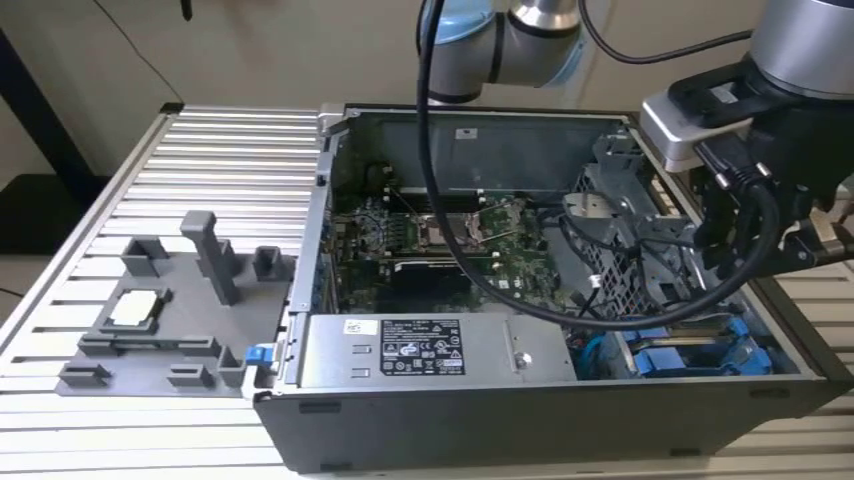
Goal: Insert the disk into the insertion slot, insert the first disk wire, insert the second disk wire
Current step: 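Insert the first disk wire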
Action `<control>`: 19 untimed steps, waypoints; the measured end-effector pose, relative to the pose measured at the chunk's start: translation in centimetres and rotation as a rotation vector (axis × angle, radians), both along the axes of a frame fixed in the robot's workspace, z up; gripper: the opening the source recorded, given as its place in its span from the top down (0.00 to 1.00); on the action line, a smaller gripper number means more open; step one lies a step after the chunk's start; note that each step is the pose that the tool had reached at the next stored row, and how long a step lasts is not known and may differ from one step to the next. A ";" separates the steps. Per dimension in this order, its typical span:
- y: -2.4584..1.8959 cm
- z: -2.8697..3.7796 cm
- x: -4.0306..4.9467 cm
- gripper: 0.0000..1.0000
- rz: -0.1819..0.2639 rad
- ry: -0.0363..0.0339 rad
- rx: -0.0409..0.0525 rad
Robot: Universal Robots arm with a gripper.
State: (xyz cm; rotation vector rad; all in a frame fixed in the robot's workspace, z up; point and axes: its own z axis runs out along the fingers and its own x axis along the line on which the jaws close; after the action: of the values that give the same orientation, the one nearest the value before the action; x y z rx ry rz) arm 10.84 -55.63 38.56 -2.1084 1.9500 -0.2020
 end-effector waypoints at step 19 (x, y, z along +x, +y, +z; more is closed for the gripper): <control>0.32 -0.07 -0.50 0.60 0.001 -0.0104 -0.0324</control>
State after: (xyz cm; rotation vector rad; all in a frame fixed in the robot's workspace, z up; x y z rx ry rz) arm 10.34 -55.31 38.49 -2.1237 1.9530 -0.2455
